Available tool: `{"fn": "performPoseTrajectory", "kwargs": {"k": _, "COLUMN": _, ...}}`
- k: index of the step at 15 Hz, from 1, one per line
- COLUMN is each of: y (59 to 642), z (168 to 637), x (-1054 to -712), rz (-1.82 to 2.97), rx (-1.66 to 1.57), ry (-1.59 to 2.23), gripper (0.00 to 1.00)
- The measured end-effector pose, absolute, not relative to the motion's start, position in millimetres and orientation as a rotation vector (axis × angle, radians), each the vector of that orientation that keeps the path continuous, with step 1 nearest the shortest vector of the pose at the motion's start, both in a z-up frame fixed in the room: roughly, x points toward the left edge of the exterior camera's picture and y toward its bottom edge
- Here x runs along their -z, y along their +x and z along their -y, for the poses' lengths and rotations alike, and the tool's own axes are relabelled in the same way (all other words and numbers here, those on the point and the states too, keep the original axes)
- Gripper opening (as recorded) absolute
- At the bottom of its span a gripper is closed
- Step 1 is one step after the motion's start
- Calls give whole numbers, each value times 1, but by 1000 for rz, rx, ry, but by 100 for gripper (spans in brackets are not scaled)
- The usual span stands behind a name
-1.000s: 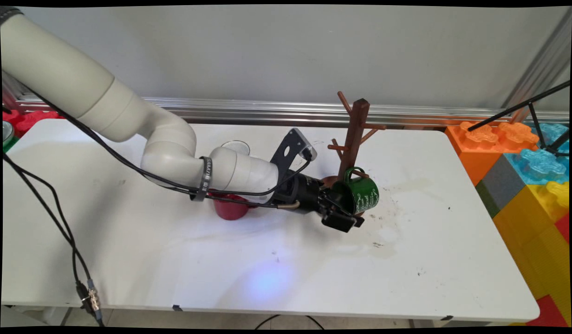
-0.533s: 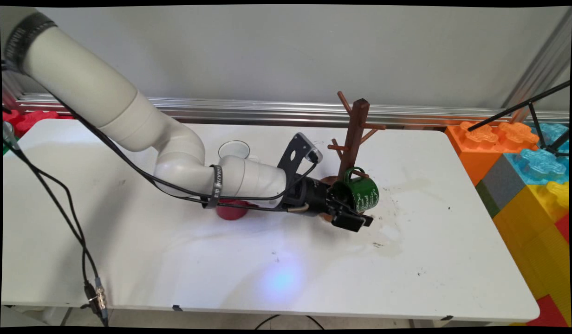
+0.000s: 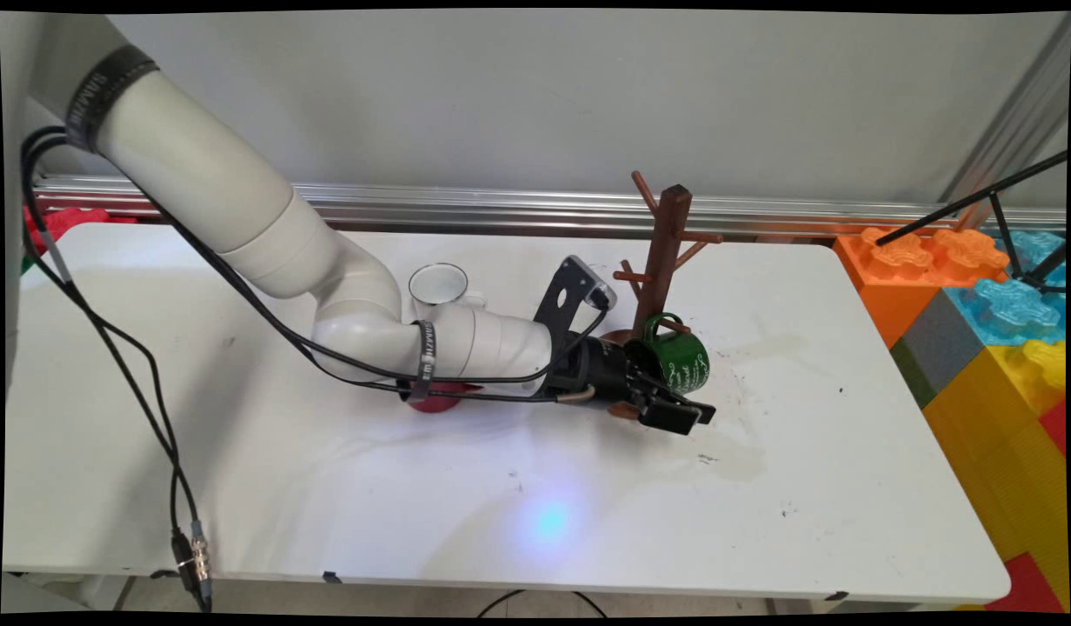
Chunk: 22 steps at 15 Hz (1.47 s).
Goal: Pick up the green mug from the rack, then place the picked object on the table
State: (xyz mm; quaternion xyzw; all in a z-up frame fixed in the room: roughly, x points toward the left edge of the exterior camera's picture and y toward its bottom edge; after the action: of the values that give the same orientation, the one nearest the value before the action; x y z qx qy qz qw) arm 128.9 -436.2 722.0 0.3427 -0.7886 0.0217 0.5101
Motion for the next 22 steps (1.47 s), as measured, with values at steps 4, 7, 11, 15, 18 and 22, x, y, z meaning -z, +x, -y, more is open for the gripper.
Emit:
{"fn": "performPoseTrajectory", "kwargs": {"k": 4, "y": 124, "z": 439, "x": -717, "rz": 1884, "rx": -52, "ry": 830, "gripper": 100}}
{"fn": "performPoseTrajectory", "kwargs": {"k": 7, "y": 120, "z": 442, "x": -714, "rz": 1876, "rx": -54, "ry": 834, "gripper": 100}}
{"fn": "performPoseTrajectory", "kwargs": {"k": 11, "y": 116, "z": 443, "x": -712, "rz": 1872, "rx": -53, "ry": 830, "gripper": 0}}
{"fn": "performPoseTrajectory", "kwargs": {"k": 15, "y": 115, "z": 440, "x": -713, "rz": 1872, "rx": -57, "ry": 829, "gripper": 0}}
{"fn": "performPoseTrajectory", "kwargs": {"k": 18, "y": 115, "z": 436, "x": -716, "rz": 1871, "rx": -61, "ry": 826, "gripper": 0}}
{"fn": "performPoseTrajectory", "kwargs": {"k": 22, "y": 115, "z": 430, "x": -724, "rz": 1866, "rx": -69, "ry": 816, "gripper": 0}}
